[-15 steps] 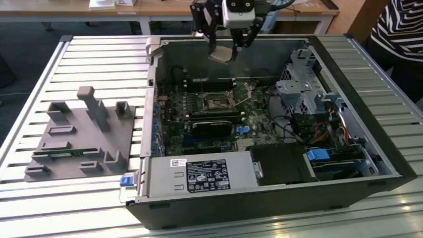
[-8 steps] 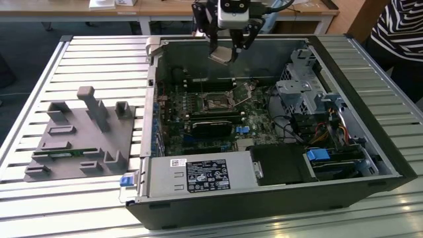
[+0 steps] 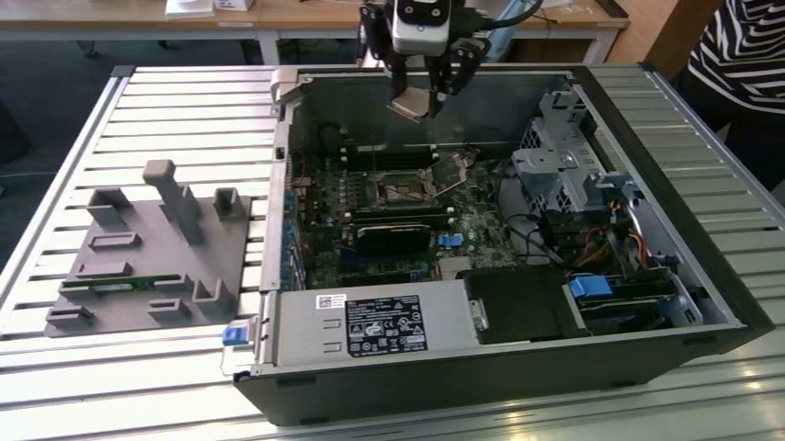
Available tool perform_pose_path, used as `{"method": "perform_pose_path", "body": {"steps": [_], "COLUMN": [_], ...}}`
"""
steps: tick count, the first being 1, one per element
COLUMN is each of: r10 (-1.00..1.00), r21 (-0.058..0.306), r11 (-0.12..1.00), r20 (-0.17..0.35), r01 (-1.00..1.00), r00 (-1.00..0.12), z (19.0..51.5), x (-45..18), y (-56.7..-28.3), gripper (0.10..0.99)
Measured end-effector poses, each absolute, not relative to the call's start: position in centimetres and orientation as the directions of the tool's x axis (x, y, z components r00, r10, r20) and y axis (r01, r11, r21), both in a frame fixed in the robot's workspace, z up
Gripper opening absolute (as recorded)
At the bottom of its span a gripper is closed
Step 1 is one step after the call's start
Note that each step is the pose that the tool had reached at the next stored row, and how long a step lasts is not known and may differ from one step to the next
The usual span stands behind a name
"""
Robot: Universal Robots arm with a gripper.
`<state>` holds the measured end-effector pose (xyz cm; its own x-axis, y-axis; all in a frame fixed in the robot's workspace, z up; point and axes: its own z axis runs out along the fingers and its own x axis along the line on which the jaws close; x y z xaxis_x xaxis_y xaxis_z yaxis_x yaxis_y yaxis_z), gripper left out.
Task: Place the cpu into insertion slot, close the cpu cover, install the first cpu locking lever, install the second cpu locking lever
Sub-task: 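Place the cpu into insertion slot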
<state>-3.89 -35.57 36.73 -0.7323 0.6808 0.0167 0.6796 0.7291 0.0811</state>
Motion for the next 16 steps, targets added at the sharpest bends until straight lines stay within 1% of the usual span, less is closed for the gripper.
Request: {"method": "perform_pose_path", "body": {"steps": [16], "r10": [0.813], "r21": [0.080], "r11": [0.579], "r20": [0.015], "r01": [0.811], "r00": [-0.582], "z": [36.32], "x": [-3.89], "y": [-35.56], "gripper": [0.541]}}
